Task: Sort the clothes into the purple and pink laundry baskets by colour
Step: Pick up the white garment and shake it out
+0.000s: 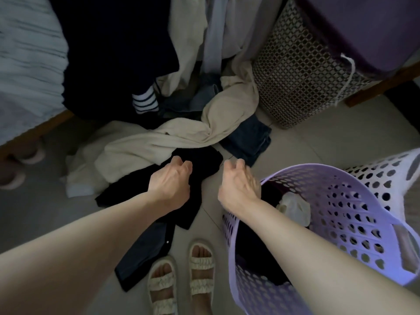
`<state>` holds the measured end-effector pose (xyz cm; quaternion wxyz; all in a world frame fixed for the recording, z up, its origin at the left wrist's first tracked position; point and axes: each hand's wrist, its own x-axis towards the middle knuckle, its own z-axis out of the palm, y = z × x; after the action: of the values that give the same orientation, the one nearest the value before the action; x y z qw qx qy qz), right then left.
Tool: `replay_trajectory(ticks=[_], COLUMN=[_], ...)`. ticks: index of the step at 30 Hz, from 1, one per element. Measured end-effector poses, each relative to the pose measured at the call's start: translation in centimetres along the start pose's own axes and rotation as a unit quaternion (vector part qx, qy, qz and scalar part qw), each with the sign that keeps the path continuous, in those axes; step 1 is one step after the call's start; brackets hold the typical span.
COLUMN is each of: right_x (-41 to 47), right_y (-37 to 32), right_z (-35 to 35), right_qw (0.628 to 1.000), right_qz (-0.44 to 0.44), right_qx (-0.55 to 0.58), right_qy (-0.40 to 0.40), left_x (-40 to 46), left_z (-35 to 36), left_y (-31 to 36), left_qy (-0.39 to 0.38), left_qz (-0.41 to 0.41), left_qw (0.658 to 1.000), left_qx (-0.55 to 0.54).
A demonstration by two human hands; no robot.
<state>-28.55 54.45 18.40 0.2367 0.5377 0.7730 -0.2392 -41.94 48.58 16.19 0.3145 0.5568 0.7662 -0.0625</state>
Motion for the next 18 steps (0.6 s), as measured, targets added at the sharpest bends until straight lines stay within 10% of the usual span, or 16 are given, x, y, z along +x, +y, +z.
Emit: replay_trajectory(ticks=[18], right_x=[10.6], right_y=[-6.3], right_z=[9.7], right_qw=[0.99], right_qz=[-0.092], right_qx=[-0.073], right_qy=[-0.083], left_x=[8.7], left_z=[7.1], left_y=[-13.6], left_qy=[-0.042], left_qz=[-0.069], left_qw=[0.996], left_qx=[0.047])
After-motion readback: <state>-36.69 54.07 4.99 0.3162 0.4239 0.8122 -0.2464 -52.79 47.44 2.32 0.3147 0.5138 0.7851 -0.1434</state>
